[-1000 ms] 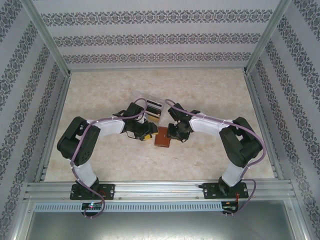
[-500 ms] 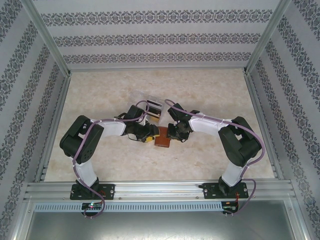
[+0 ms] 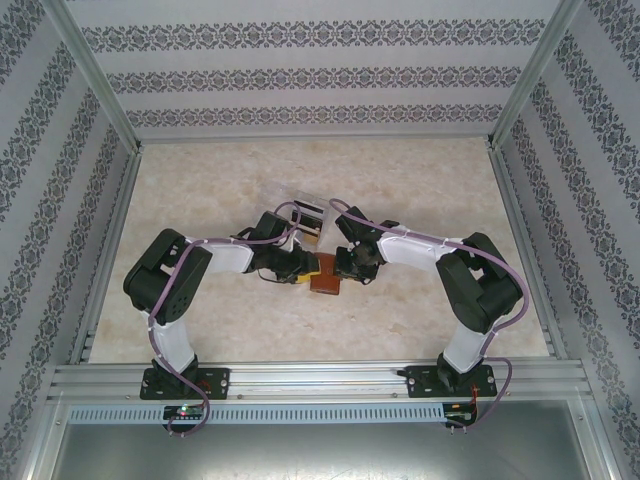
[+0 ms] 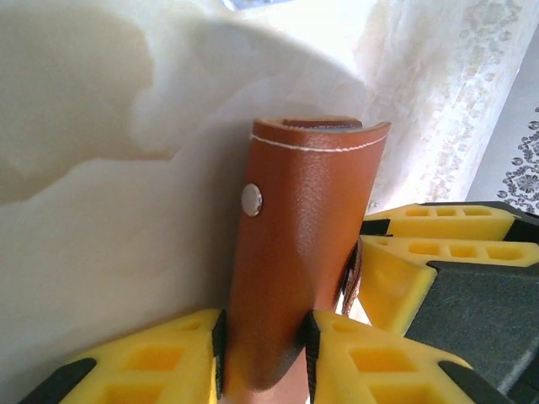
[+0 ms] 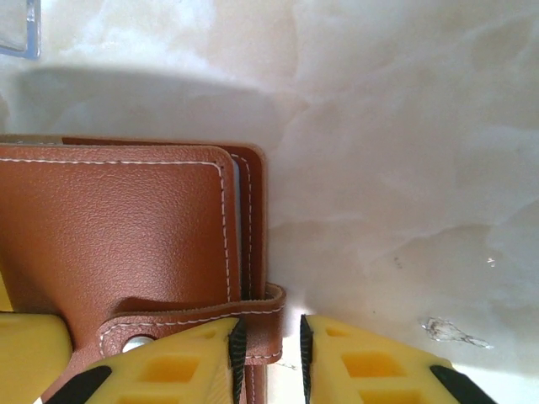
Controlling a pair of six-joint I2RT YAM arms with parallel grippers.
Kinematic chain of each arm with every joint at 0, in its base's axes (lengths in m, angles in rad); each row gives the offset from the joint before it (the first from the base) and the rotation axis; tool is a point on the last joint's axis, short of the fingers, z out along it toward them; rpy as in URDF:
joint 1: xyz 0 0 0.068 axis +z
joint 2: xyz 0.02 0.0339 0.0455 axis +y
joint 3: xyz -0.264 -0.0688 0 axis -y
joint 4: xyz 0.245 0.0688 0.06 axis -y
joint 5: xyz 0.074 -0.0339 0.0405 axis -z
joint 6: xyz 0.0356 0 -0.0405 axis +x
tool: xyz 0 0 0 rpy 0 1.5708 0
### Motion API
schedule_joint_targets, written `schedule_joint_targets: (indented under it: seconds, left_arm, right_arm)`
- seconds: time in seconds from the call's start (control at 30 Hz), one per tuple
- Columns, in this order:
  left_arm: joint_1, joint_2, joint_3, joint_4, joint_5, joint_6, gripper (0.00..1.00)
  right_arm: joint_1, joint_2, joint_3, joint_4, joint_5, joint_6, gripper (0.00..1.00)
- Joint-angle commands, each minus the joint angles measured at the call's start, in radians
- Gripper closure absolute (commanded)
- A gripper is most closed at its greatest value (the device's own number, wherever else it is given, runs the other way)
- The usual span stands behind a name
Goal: Take the credit cards out of the card holder
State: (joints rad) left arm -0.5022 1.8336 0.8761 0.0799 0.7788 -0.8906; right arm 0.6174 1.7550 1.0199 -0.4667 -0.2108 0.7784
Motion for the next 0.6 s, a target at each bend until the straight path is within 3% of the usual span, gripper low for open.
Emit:
schedule_joint_targets:
  seconds: [0.0,0.1,0.3,0.57]
  left_arm:
    - [-0.012,-0.039,-0.006,0.088,0.034,0.005,0.77]
    - [-0.010,-0.059,-0.008,0.067,0.006,0.023,0.87]
    - [-0.011,-0.089,-0.012,0.038,-0.028,0.046,0.97]
    - [-0.011,-0.100,-0.008,0.020,-0.037,0.057,1.00]
  right_arm:
    - [0.004,0.020,-0.011,-0.009,0.020,-0.011,0.72]
    - [0.002,-0.031,-0.004,-0.022,0.033,-0.014,0.71]
    - [0.017,-0.107,0.028,-0.015,0.039,-0.078,0.67]
    - [0.042,-0.041,0.083,0.002,-0.004,-0.061,0.61]
